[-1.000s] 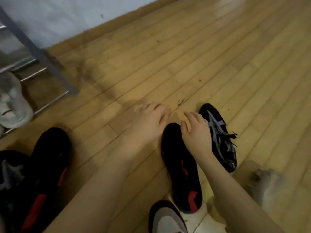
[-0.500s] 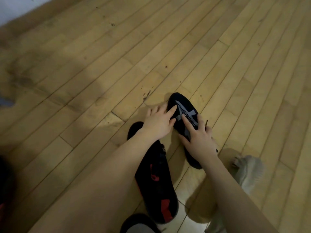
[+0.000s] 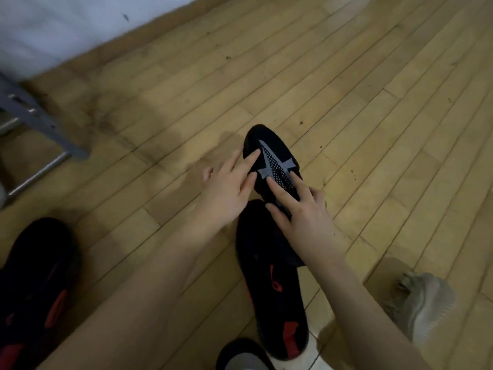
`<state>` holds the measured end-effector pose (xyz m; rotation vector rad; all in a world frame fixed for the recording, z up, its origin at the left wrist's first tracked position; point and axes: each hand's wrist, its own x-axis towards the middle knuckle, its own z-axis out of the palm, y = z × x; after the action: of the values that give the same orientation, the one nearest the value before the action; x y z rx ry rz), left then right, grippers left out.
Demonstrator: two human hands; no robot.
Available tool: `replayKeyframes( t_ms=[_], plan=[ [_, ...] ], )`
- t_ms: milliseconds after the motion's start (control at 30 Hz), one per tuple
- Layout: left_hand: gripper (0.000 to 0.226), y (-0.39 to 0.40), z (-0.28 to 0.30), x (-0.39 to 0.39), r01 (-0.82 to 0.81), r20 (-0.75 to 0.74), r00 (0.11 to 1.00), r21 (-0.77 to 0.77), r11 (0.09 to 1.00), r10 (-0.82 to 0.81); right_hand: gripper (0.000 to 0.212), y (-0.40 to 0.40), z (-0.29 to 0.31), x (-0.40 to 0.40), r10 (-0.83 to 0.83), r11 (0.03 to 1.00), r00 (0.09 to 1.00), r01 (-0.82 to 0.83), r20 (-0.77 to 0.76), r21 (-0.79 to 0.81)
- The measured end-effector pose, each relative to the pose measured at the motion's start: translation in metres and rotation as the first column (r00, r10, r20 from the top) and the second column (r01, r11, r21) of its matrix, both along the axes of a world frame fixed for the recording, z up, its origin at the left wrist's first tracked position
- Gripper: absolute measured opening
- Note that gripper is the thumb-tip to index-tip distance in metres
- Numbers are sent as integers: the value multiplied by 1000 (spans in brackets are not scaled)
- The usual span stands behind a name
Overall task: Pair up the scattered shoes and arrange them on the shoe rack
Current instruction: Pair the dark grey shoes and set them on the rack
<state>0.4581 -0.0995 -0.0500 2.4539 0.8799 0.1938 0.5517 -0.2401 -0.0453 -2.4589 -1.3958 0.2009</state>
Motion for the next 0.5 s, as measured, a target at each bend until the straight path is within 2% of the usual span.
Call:
replayKeyframes(
  t_ms=[167, 300, 500],
  plan=[
    [45, 27, 18, -89, -214, -7, 977, -6, 977, 214, 45, 52, 7, -61, 220, 975, 974, -219, -57, 32],
    [47, 41, 17, -164, -374, -107, 921, 34, 927, 375, 44, 90, 4, -121, 376, 927, 921, -373, -98, 43],
    [48, 55, 7, -259, -477, -205, 851, 82, 875, 483, 42, 123, -3, -200, 500, 865, 859, -502, -111, 5]
  ],
)
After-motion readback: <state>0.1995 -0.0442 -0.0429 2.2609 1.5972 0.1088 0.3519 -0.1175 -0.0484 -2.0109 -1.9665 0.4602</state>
